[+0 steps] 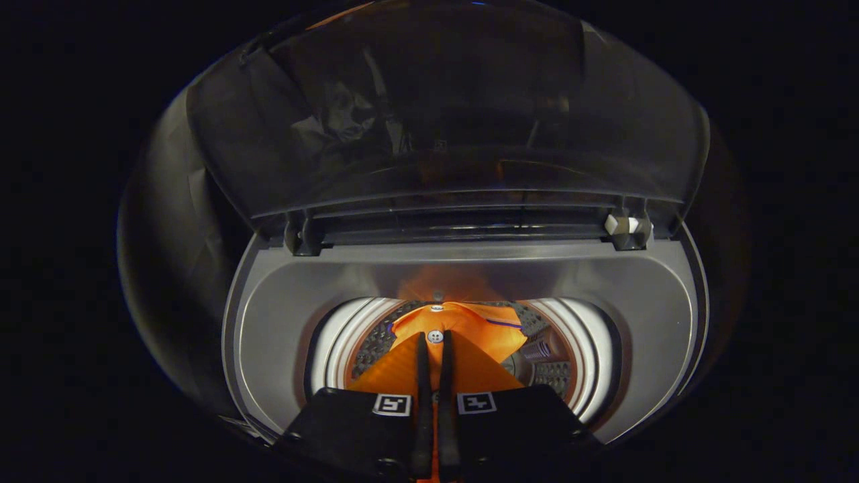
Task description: Put the clothes into the washing machine and then close the washing machine lid.
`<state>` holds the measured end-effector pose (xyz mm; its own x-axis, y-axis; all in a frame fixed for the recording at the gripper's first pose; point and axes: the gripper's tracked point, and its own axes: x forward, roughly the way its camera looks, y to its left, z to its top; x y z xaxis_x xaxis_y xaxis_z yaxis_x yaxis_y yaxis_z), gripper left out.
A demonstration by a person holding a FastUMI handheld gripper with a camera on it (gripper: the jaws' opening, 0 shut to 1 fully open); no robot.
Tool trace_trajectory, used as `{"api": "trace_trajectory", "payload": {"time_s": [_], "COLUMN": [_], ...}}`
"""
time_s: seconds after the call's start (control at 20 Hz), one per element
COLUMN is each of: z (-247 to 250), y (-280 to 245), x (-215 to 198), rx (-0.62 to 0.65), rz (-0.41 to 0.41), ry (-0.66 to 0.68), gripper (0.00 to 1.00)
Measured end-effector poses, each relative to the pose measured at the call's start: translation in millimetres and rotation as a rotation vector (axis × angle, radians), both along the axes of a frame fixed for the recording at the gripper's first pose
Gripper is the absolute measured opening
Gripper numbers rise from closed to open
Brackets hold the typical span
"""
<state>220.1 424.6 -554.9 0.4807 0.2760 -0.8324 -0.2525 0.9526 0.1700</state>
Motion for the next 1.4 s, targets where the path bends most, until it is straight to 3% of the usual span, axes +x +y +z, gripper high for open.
{"api": "trace_trajectory", "payload": {"time_s": [0.25, 0.35, 0.6, 1.0, 1.4], "z": [-8.4, -6.0, -4.9, 35.2, 172.2], "y": [-7.7, -8.7, -17.7, -25.3, -45.8], "x": [-4.1, -5.9, -11.6, -19.4, -10.3], "rx": [-0.022, -0.020, -0.059, -0.038, 0.033], "rz": [0.005, 0.004, -0.014, -0.009, -0.033], "ry": [0.014, 0.012, 0.018, -0.037, -0.258], "gripper": [0.11, 0.18, 1.00, 0.99, 0.99]}}
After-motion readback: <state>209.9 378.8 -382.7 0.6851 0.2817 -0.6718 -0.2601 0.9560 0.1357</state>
